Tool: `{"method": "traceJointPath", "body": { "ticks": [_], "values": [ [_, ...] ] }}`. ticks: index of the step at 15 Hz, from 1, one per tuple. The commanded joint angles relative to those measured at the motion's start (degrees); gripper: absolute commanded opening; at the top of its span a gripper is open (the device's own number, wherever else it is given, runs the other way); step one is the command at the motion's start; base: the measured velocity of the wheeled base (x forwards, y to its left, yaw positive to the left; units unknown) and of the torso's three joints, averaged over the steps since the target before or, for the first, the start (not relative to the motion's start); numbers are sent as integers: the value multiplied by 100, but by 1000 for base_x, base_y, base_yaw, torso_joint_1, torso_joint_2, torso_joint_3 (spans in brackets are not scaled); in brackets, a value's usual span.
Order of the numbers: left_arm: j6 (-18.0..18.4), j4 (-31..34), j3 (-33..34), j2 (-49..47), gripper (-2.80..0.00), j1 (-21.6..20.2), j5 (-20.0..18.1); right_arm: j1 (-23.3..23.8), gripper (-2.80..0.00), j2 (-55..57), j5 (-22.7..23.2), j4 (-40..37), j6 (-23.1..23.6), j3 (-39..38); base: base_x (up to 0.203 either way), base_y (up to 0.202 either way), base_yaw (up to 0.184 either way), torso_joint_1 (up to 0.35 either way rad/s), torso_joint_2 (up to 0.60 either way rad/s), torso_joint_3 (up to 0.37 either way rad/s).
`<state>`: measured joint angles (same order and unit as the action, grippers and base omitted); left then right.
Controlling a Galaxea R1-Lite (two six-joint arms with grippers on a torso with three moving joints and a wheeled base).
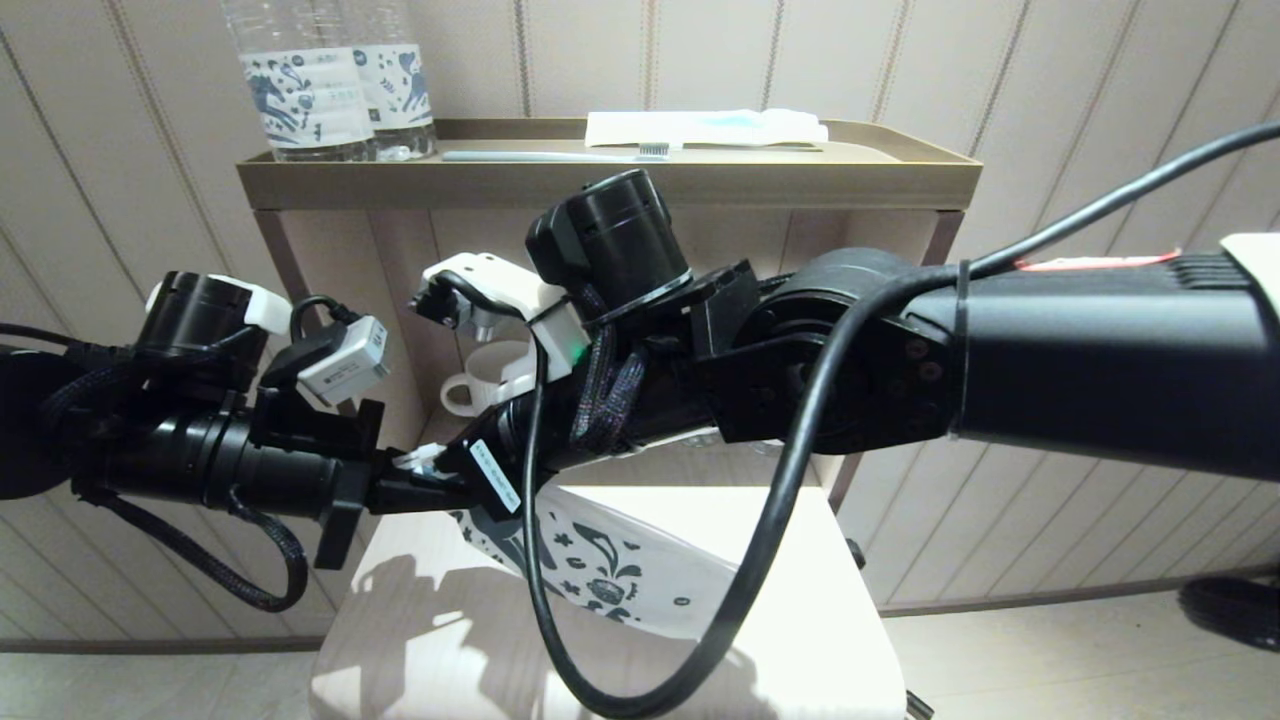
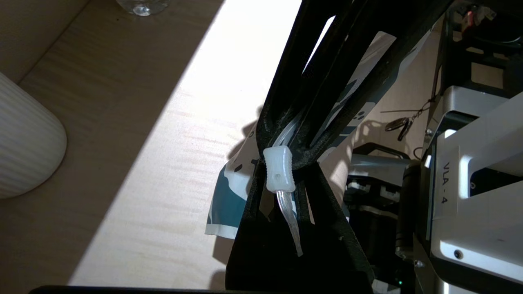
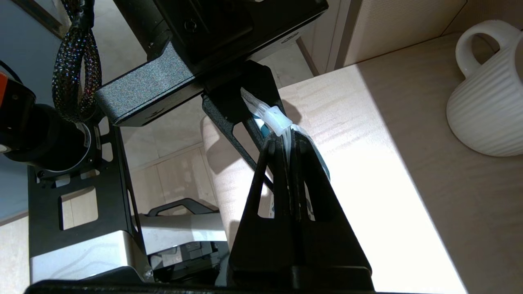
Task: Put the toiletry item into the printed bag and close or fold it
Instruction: Close the strorage bag and place it on the desk
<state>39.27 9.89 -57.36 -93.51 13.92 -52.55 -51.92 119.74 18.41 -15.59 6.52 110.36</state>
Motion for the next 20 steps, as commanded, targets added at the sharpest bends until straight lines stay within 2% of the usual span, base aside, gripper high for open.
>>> {"method": "traceJointPath", "body": {
  "ticks": [1,2,3,15,16,20],
  "values": [
    [28,3,-4,-27,-280,5,-27,-2,-280,6,14,-6,-43,-13,0,0,0,0,0,0],
    [28,5,-4,-27,-280,5,-27,-2,-237,6,14,-6,-63,-15,0,0,0,0,0,0],
    [28,5,-3,-26,-280,5,-27,-3,0,6,14,3,-63,-14,0,0,0,0,0,0],
    [46,3,4,-27,-280,5,-18,-38,0,23,-4,47,-125,3,0,0,0,0,0,0],
    [46,5,5,-27,-280,5,-18,-34,-280,23,-13,56,-125,3,0,0,0,0,0,0],
    [55,4,5,-27,-280,5,-9,-29,-280,50,-13,170,-116,3,0,0,0,0,0,0]
  ]
}}
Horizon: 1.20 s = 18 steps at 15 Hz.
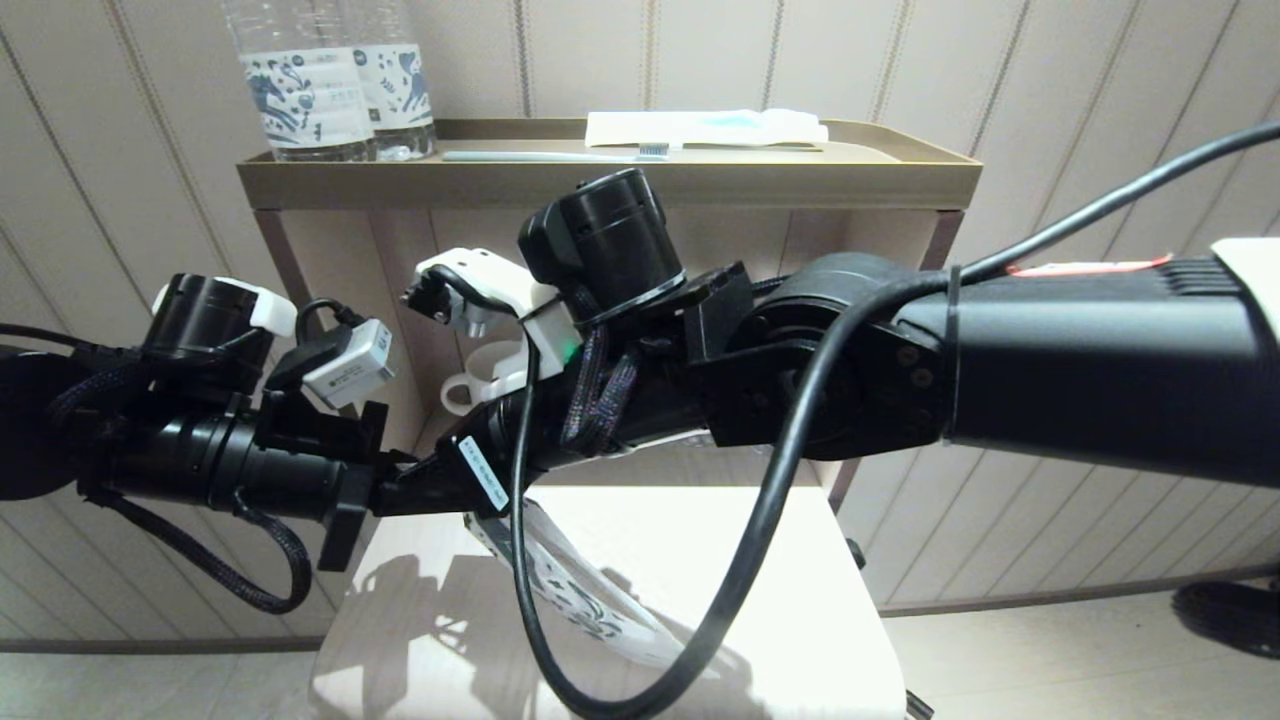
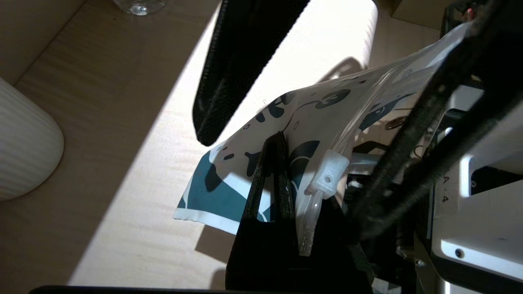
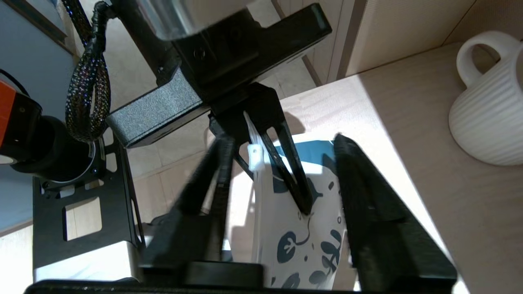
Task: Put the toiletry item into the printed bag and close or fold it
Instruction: Close the strorage bag and place it on the desk
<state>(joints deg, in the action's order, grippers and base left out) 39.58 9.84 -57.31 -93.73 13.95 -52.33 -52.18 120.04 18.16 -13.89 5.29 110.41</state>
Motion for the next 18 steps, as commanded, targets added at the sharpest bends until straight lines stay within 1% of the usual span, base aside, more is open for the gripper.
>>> {"method": "traceJointPath", "body": {
  "ticks": [1,8,11,18],
  "values": [
    [23,1,0,-5,-280,3,-31,-3,-280,20,12,0,7,-2,0,0,0,0,0,0],
    [23,9,0,-5,-280,3,-31,-3,-280,9,16,-15,7,-11,0,0,0,0,0,0],
    [23,9,0,-13,-280,3,-31,44,-280,-46,12,-61,24,-127,0,0,0,0,0,0],
    [23,9,-8,-75,-280,3,-22,314,-280,-780,24,-3,34,-1098,0,0,0,0,0,0]
  ]
}}
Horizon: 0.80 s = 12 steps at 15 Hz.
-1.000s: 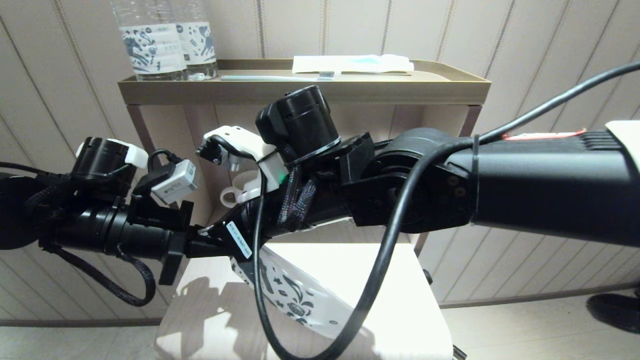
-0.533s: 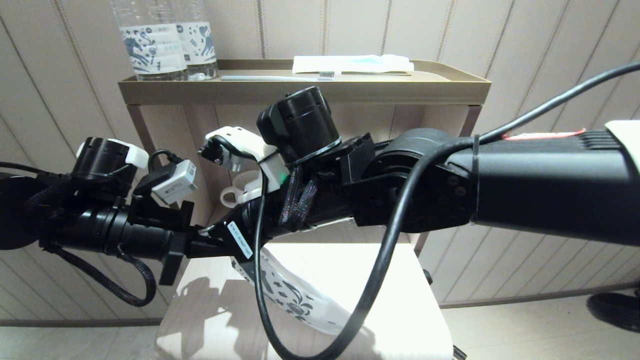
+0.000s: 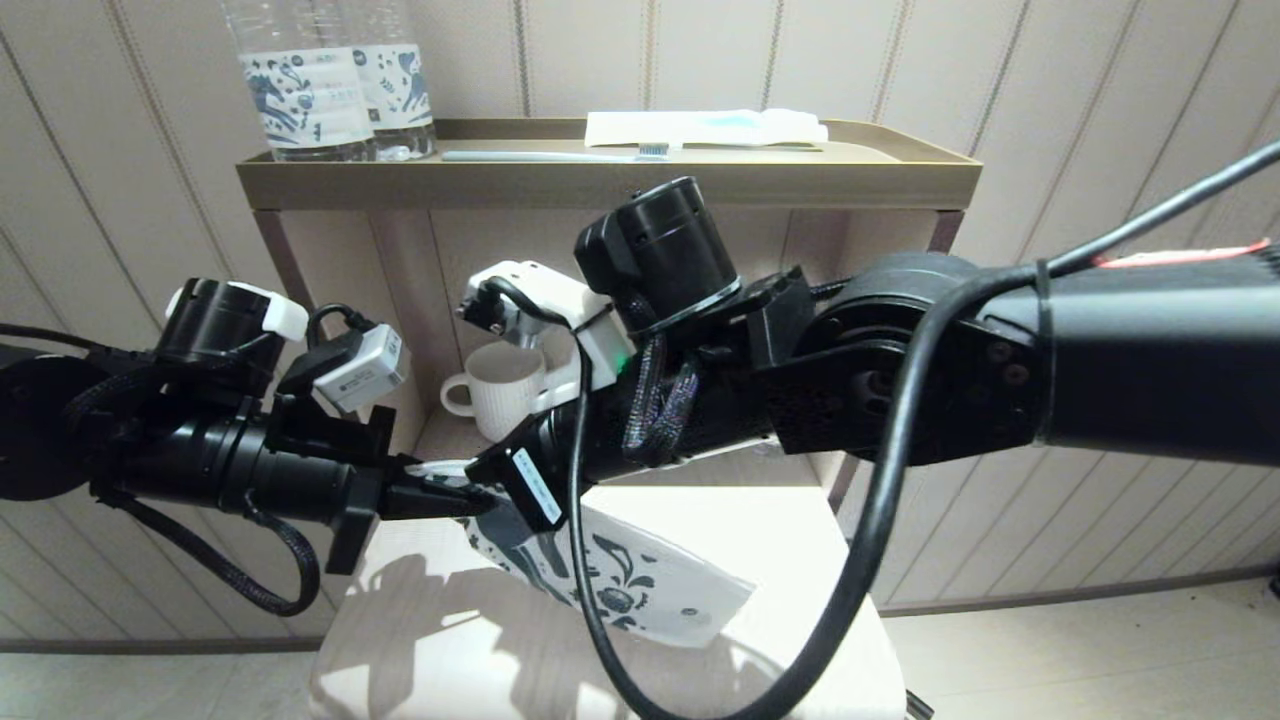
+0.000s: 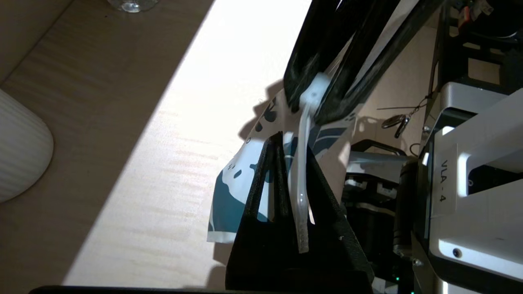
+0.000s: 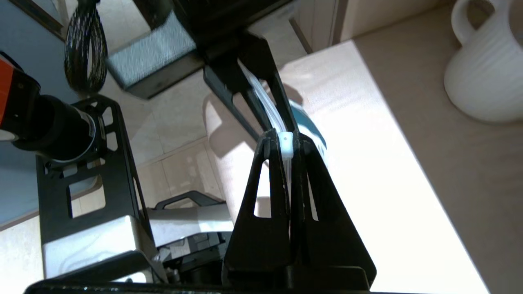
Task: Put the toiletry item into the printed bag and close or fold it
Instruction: Close the strorage bag and place it on the desk
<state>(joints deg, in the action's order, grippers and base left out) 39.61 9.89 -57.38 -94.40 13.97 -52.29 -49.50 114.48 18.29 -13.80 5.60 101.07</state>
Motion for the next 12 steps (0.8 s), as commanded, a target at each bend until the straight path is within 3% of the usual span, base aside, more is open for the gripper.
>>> {"method": "traceJointPath", "body": {
  "ticks": [1,12],
  "values": [
    [21,5,-1,-16,-280,0,-27,111,-280,-372,17,-7,-3,-373,0,0,0,0,0,0],
    [38,5,8,-52,-280,0,-19,1255,-280,-2521,45,463,-38,-3048,0,0,0,0,0,0]
  ]
}}
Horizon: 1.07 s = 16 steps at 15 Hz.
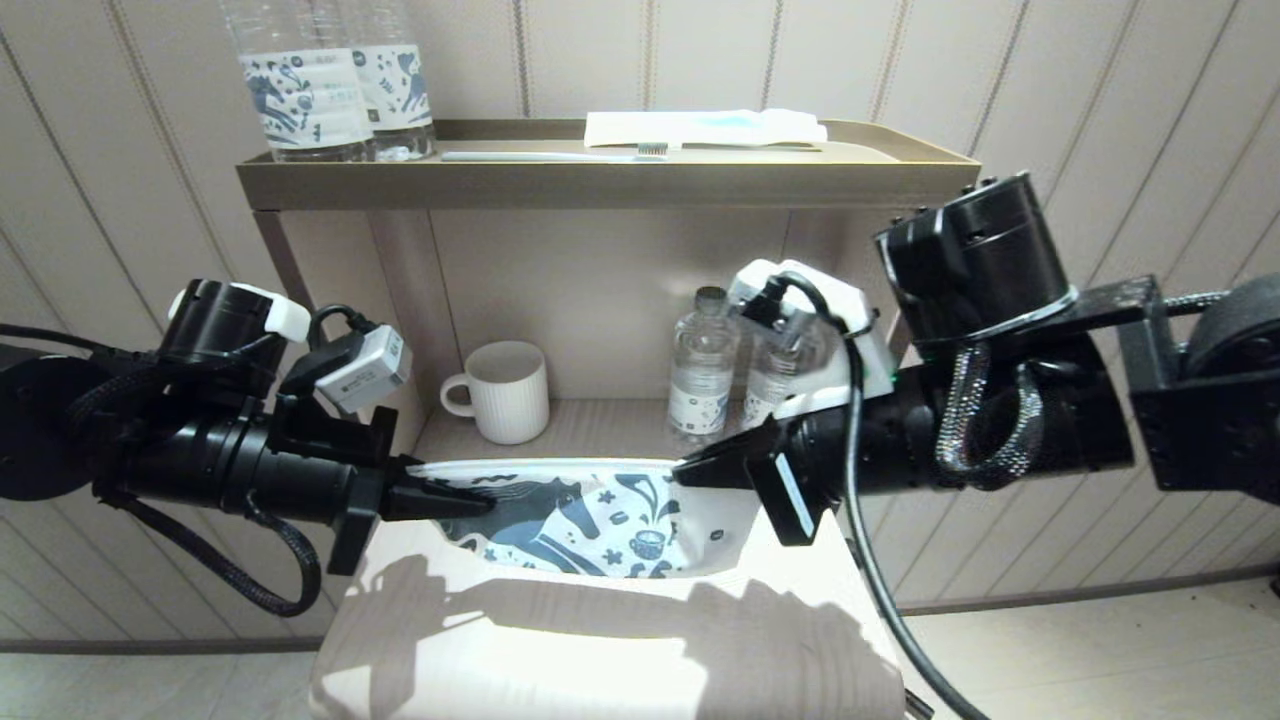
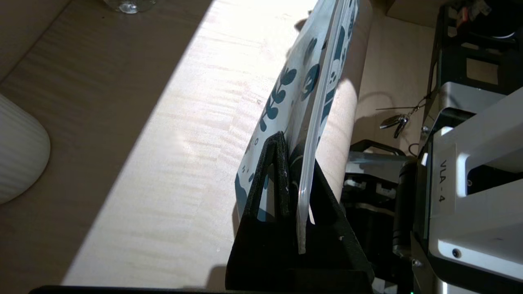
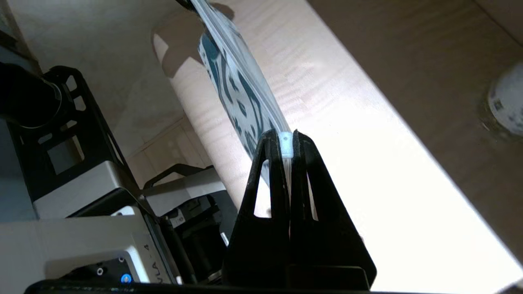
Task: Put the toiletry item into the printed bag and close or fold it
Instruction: Close the strorage bag and place it on the desk
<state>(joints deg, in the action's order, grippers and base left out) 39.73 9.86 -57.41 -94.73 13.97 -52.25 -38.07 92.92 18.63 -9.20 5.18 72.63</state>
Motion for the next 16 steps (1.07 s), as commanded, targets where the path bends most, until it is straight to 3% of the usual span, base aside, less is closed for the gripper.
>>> {"method": "traceJointPath", "body": {
  "ticks": [1,12,16],
  "values": [
    [26,13,11,-11,-280,0,-22,178,-280,-463,10,6,8,-334,0,0,0,0,0,0],
    [6,23,-9,-20,-280,0,-12,308,-280,-538,18,26,27,-591,0,0,0,0,0,0],
    [-92,9,-147,-262,-280,0,5,341,-280,59,10,810,33,-529,0,0,0,0,0,0]
  ]
}}
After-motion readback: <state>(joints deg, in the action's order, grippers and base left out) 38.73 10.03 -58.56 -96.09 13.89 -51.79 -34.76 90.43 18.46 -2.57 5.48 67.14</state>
